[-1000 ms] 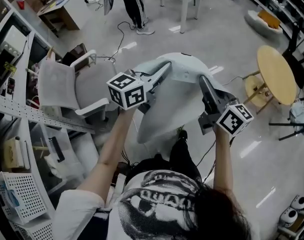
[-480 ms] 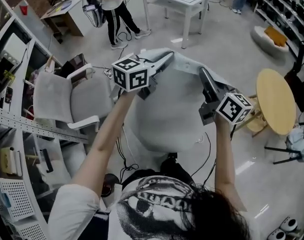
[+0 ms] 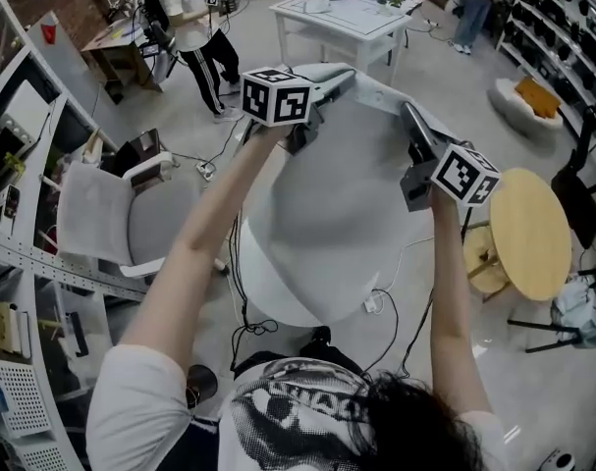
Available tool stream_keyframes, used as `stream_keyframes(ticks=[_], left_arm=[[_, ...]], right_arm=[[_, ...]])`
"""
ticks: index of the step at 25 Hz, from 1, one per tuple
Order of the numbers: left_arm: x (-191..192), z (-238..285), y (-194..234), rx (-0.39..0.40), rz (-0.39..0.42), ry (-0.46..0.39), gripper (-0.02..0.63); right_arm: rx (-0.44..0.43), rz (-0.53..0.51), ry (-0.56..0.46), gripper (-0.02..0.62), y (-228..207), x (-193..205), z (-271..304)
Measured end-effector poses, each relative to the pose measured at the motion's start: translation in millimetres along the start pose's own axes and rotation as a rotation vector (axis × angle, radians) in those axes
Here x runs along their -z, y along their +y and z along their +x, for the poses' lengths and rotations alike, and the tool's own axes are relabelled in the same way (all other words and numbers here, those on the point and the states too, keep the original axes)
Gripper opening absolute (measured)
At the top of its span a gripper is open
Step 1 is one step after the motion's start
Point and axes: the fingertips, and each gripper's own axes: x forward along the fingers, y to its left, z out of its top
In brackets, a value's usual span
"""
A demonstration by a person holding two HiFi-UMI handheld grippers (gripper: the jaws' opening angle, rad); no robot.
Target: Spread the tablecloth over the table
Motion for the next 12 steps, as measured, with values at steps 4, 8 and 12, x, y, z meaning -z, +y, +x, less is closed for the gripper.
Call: stream_keyframes(ticks=[4,8,12], left_arm=[[-42,32,9,-0.003,0.055,-0.059,0.060],[-76,52,15,0.001,0.098,-0.103,0.063],[-91,60,11,0.025,0.110,-0.144,0.064]], right_arm=[[-0.001,-0.124,-0.030,0.025,-16,-49,16],[0.002,-0.244,-0.052,0.025,-17,-88,25],[0.011,-0.342,-0.070,0.023,-13,-107,24]])
